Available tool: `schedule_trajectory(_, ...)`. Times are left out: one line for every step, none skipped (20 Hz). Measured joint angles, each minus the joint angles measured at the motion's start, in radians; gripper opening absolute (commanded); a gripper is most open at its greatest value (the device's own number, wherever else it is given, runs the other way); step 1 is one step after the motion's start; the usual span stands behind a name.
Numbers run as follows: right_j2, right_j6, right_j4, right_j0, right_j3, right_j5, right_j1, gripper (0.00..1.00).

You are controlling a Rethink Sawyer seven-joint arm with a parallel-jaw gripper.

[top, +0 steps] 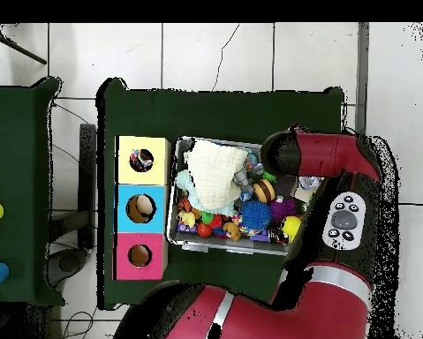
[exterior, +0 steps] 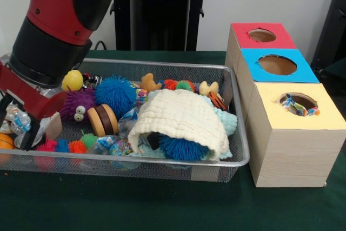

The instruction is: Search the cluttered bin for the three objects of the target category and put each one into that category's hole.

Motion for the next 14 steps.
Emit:
schedule_trajectory(0.0,0.0,0.002,0.0,0.002,0.0,0.003,1.0)
schedule_trajectory(0.0,0.0,0.003,0.0,0.002,0.0,0.005,1.0)
schedule_trajectory(0.0,0.0,0.005,-0.001,0.004,0.0,0.007,1.0)
schedule_trajectory(0.0,0.0,0.006,-0.001,0.004,0.0,0.009,1.0)
schedule_trajectory(0.0,0.0,0.008,-0.001,0.006,0.0,0.009,1.0)
schedule_trajectory(0.0,0.0,0.013,-0.003,0.009,0.0,0.01,1.0)
schedule_trajectory(0.0,0.0,0.015,-0.005,0.01,0.0,0.01,1.0)
schedule_trajectory(0.0,0.0,0.016,-0.005,0.011,0.0,0.01,1.0)
schedule_trajectory(0.0,0.0,0.02,-0.007,0.014,0.0,0.01,1.0)
schedule_trajectory(0.0,0.0,0.025,-0.01,0.017,0.0,0.01,1.0)
schedule_trajectory(0.0,0.0,0.029,-0.013,0.021,0.0,0.01,1.0)
schedule_trajectory(0.001,0.0,0.038,-0.02,0.028,0.0,0.01,1.0)
schedule_trajectory(0.002,0.0,0.041,-0.024,0.031,0.0,0.01,1.0)
schedule_trajectory(0.002,0.0,0.041,-0.025,0.032,0.0,0.01,1.0)
